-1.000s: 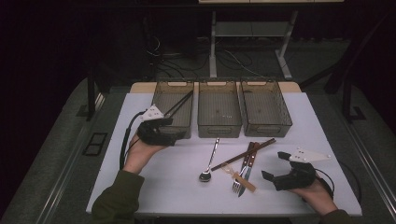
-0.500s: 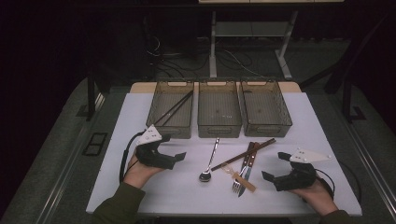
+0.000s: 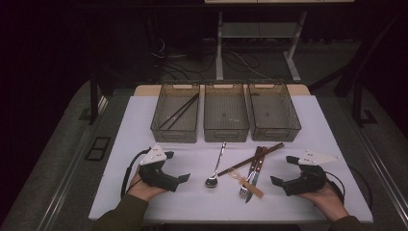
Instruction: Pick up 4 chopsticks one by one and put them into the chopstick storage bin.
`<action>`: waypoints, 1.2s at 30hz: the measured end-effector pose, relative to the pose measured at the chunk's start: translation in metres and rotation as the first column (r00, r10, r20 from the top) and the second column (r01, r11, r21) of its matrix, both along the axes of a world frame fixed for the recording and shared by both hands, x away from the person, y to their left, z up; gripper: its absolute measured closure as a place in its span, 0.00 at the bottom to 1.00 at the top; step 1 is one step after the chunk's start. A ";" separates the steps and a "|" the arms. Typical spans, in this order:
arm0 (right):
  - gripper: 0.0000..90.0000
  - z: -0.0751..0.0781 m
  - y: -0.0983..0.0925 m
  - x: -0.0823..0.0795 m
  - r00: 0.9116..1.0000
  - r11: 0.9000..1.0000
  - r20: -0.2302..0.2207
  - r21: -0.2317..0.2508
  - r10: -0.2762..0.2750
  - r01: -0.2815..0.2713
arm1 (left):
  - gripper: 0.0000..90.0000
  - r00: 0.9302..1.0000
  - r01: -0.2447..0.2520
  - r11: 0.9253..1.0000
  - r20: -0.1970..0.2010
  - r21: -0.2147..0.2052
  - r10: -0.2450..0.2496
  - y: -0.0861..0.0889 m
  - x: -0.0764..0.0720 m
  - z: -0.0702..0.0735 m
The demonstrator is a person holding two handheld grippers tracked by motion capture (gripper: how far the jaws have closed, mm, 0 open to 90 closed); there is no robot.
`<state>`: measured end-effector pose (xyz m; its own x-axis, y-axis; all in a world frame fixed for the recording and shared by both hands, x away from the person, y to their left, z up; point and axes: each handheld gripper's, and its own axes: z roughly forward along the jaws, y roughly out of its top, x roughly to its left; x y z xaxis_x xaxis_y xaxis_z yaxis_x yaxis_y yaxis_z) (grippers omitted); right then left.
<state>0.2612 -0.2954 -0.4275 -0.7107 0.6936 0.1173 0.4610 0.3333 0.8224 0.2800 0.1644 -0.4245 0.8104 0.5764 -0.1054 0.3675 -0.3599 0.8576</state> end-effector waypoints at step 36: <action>0.39 0.003 0.048 0.090 0.979 0.957 -0.088 -0.208 0.186 -0.201 | 0.00 0.998 0.054 0.998 -0.034 0.025 -0.053 -0.006 0.003 -0.007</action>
